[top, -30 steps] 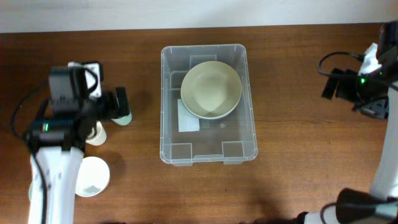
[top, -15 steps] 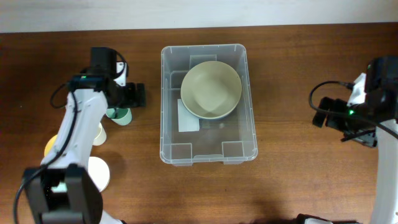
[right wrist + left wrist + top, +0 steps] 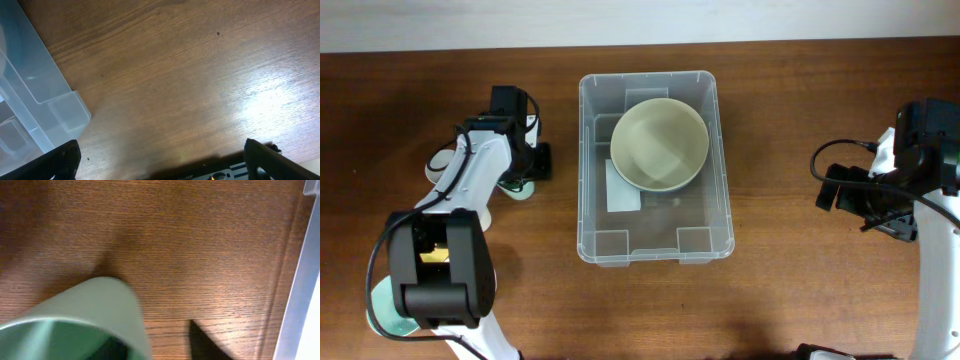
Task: Pack container
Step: 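Park the right arm and reach the left gripper to the mint-green cup, then carry the mint-green cup with the left gripper into the container's front corner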
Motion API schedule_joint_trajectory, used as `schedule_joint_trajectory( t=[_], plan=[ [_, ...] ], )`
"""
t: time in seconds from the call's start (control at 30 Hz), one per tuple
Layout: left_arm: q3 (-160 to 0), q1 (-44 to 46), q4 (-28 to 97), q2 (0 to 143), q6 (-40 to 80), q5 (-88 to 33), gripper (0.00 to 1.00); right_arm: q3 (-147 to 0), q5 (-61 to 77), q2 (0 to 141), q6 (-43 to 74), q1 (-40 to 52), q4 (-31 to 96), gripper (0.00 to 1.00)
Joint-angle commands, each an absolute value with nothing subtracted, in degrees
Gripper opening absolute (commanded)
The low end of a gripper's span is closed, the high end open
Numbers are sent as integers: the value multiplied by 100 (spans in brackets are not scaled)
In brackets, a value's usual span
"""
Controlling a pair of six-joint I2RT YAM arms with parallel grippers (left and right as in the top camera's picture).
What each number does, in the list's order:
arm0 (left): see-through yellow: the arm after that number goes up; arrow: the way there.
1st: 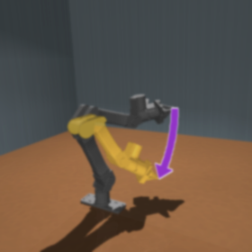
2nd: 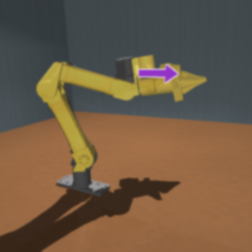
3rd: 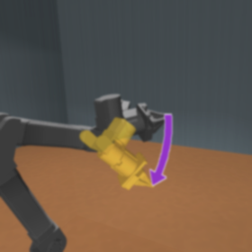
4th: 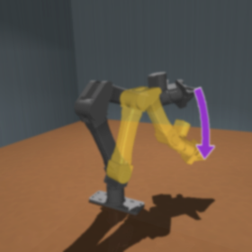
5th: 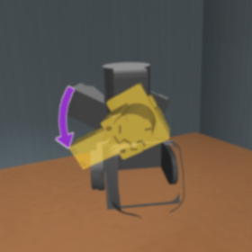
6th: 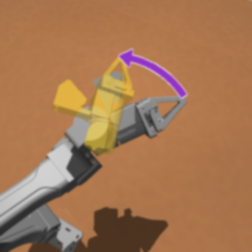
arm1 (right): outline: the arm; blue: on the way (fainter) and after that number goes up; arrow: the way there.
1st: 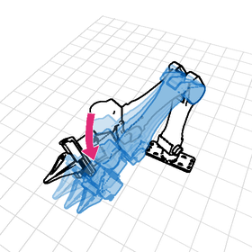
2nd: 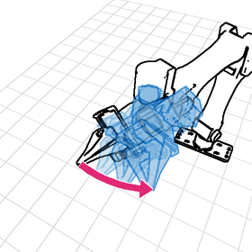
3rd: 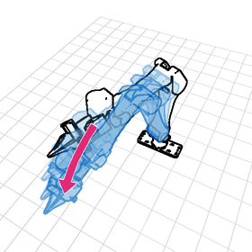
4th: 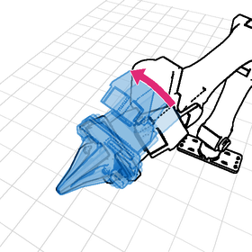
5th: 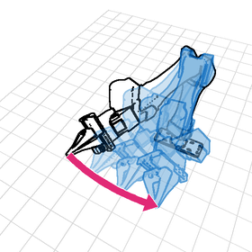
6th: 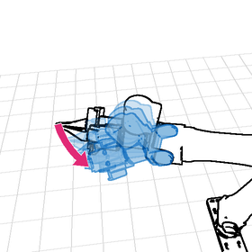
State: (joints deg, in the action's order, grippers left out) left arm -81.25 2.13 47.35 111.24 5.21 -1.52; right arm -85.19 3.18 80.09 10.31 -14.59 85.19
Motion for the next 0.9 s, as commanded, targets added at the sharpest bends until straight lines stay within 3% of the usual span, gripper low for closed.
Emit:
schedule_joint_trajectory(
  t=[0.0, 0.17, 0.57, 0.87],
  plan=[
    [-8267, 211, 4770, 11177, 534, -174, 24, -8490, 386, 7996, 991, -1426, 8497, 100],
    [-8272, 209, 4803, 11174, 534, -172, 1, -8490, 386, 7996, 991, -1426, 8495, 100],
    [-10106, 585, 5948, 10392, 534, -172, 1, -8490, 379, 7996, 987, -1426, 8447, 100],
    [-10783, 1999, 6292, 9697, 582, -178, 1, -8490, 279, 7996, 993, -1426, 8418, 100]
  ],
)
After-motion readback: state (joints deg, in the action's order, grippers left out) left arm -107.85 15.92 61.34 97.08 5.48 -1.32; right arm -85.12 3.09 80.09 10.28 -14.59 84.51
